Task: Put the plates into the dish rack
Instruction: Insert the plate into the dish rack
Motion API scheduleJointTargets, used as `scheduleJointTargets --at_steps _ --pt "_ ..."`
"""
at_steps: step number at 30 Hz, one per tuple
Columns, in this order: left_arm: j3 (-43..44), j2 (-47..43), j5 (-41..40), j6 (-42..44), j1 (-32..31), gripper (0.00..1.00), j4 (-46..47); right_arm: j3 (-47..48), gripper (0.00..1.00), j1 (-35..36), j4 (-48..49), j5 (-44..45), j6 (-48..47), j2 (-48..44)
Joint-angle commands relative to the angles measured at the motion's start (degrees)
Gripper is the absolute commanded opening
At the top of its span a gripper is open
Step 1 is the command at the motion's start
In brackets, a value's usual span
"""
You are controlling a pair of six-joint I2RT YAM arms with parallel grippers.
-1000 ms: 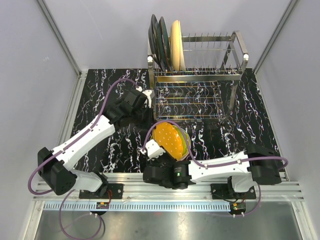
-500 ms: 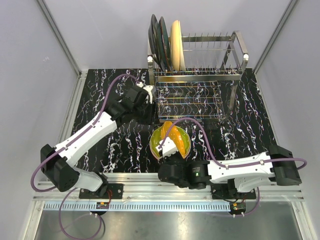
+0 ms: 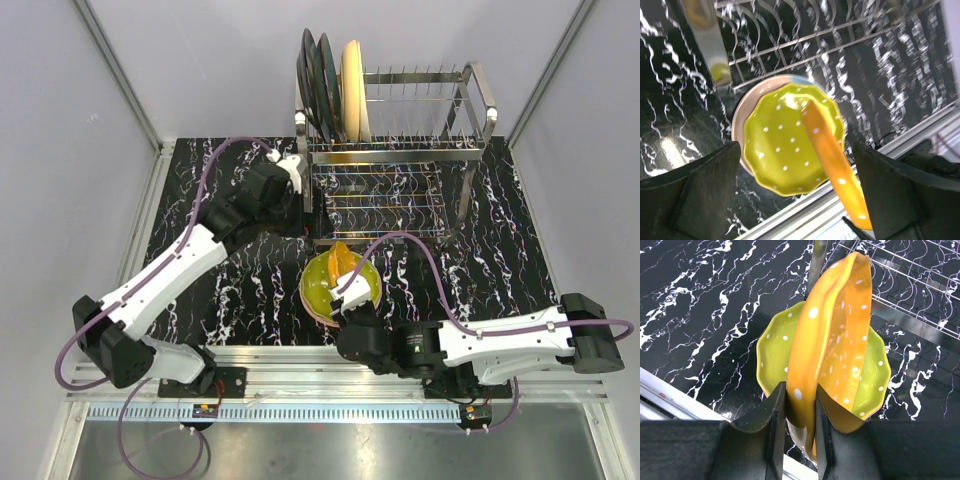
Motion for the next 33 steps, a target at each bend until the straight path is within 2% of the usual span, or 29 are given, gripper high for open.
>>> scheduleJointTargets --at_steps 1,6,10,12,17,26,33 --pt "0.77 -4.01 -0.65 -0.32 0.7 0.99 6.24 0.81 0.01 0.4 7.09 3.72 -1.49 -2.31" --pt "-0.1 -5.68 1.2 0.47 0.88 0.99 6.94 0.64 0.0 0.4 8.41 4.6 -2.55 -2.49" --pt "-2.74 -8.49 -0.9 2.49 1.14 0.99 6.16 -0.41 0.0 0.31 11.04 5.04 -5.17 -5.03" --pt "-4.32 -10.42 -4.15 3.9 1.32 0.99 4.5 -1.38 0.0 -0.04 14.29 5.83 -6.32 -7.23" --pt "-8.01 -15.51 -14.25 7.49 1.58 0.99 1.76 -2.87 0.0 -3.37 12.72 3.99 -5.62 -12.14" --pt "-12.58 -21.41 -26.2 14.53 1.67 0.99 0.7 -2.27 0.0 -5.58 14.73 0.74 -9.13 -18.66" --pt "-19.08 -22.38 -29.38 16.47 1.76 0.99 3.78 3.71 0.0 -6.19 11.93 -3.22 -11.95 -22.44"
